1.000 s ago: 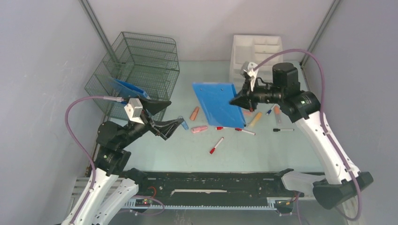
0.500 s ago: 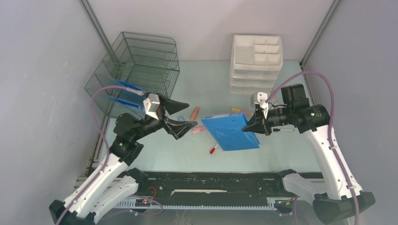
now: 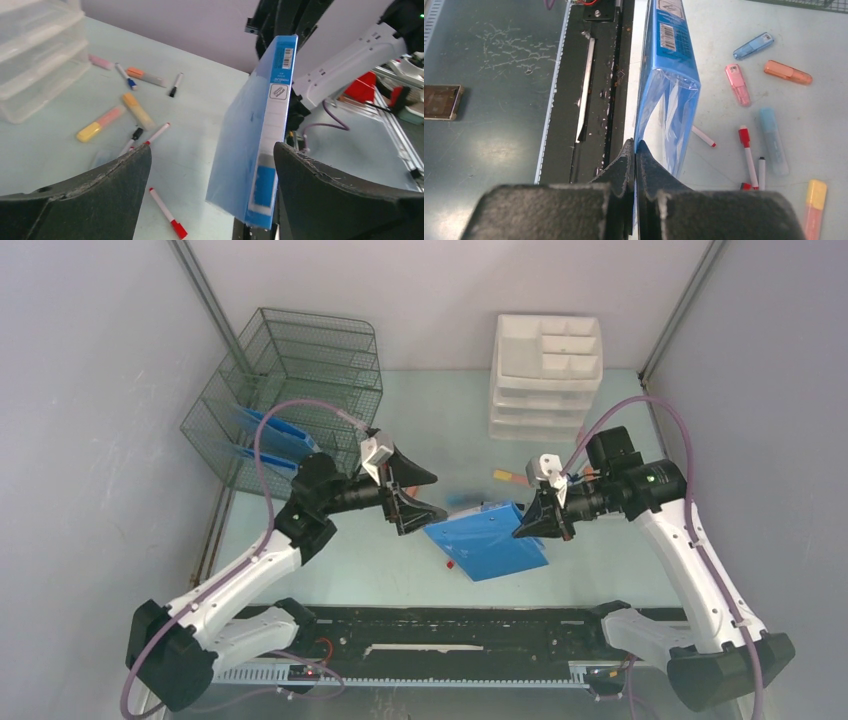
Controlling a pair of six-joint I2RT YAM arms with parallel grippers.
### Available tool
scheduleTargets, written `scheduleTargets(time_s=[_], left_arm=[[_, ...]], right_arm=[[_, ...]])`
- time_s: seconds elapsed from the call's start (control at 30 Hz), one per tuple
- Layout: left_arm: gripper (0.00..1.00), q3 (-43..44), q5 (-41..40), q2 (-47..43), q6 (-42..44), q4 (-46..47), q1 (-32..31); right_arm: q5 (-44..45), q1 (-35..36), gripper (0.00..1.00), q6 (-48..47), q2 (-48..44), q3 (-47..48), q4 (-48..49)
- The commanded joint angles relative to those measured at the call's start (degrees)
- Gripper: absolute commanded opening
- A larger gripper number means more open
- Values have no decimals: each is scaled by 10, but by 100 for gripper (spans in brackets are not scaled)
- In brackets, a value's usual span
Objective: Organize the desk
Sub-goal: Pick up the folder from the center of the board.
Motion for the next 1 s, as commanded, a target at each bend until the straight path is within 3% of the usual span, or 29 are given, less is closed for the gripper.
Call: scheduleTargets(time_s=[0.0, 0.27, 0.43, 0.53, 0.77, 0.8, 0.87, 0.9, 0.97], left_arm=[[100, 43, 70, 26, 8, 24, -26], [100, 131, 76, 82, 125, -155, -104], [96, 175, 8, 111, 203, -276, -142], [89, 199, -32, 127, 230, -331, -155], [54, 240, -49, 156, 249, -388, -172], [46, 243, -49, 157, 253, -392, -174], [13, 250, -48, 157, 257, -401, -176], [2, 252, -54, 154, 258, -403, -178], [0, 248, -68, 142, 260, -404, -180]], right_arm=[[-16, 11, 0, -28, -2, -5, -10], [-15, 14, 0, -42, 3, -11, -24], [-13, 14, 0, -47, 1, -11, -29], [-14, 13, 0, -50, -1, -11, -30], [-10, 13, 0, -48, -2, -16, -28], [-10, 12, 0, -47, -1, -16, -26], [-9, 11, 0, -44, 1, -15, -26], [-8, 10, 0, -43, 2, -16, -25], [-10, 8, 0, -39, 1, -15, -23]])
